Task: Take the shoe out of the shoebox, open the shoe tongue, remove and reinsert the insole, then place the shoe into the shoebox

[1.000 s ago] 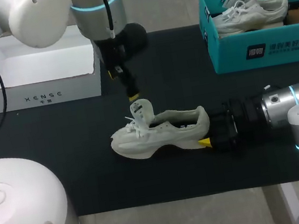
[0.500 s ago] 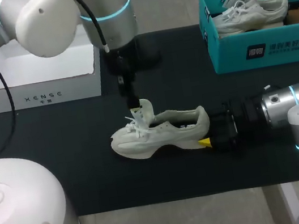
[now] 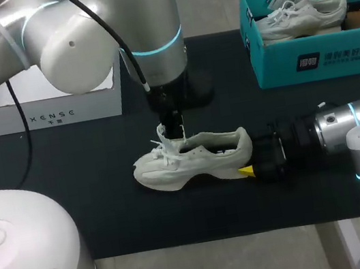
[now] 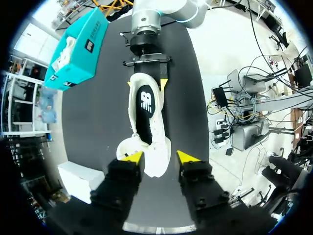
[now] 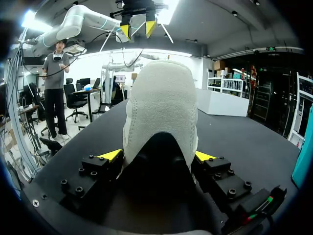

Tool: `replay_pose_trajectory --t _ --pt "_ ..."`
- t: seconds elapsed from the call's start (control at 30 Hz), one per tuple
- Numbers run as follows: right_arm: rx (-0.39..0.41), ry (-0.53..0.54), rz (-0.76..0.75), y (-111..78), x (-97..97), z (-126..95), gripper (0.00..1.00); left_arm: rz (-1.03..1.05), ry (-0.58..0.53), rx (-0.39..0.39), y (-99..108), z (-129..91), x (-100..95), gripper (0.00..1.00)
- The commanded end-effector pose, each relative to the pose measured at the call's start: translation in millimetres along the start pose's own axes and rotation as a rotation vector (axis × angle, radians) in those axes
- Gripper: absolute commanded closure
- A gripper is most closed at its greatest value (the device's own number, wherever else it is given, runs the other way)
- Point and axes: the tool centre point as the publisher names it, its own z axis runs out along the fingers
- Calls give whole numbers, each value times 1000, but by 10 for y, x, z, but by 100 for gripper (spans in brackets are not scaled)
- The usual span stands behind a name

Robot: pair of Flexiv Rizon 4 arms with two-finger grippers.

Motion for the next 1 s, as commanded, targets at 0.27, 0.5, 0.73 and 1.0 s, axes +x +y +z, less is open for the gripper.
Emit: replay_pose_trajectory --t 0.27,0.5,0.73,1.0 --pt "2 -2 0 -76 14 48 100 3 25 -14 -286 439 17 100" --pt "2 -2 0 -76 14 48 100 -8 27 -41 -442 676 -36 100" --pt "2 -2 0 -76 14 48 100 -16 34 -30 -590 744 -198 100" --pt "2 -2 0 -76 14 48 100 -24 34 -54 -621 937 -340 100"
